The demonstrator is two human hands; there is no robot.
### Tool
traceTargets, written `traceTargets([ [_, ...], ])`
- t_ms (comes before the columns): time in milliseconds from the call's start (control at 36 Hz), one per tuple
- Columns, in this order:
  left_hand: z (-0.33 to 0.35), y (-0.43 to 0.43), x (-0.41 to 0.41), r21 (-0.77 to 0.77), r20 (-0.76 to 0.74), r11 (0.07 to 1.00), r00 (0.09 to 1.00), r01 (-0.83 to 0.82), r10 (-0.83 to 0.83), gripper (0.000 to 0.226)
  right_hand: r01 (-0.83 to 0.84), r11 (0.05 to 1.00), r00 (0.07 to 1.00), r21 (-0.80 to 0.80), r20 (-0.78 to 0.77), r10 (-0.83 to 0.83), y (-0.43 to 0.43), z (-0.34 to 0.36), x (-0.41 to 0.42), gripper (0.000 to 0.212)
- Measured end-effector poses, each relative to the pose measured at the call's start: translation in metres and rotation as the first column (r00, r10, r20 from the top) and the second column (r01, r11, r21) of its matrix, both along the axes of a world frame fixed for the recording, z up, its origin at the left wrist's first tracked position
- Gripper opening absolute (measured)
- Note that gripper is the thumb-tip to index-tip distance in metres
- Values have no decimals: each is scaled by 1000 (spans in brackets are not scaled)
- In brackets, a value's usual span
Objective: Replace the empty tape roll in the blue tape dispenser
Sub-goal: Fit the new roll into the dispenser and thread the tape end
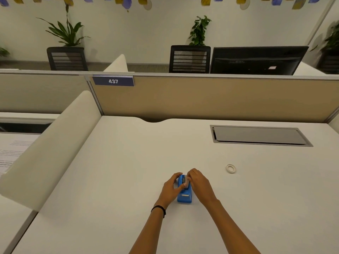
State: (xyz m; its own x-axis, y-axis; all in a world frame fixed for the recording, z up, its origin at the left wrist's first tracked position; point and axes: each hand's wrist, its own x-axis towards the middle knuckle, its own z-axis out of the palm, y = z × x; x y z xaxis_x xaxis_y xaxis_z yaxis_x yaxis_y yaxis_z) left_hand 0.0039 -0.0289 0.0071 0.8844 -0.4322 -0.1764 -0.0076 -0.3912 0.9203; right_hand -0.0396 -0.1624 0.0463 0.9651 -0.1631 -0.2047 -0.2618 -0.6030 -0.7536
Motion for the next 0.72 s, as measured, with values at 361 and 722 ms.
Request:
traceTargets([
  [361,2,0,-2,2,-9,1000,1000,-7,7,47,18,999,995,39,97,-22,3,9,-3,31],
  [722,0,0,-1,-1,-2,1000,1000,-1,1,45,-48,997,995,-63,79,53,-3,3,-2,25],
])
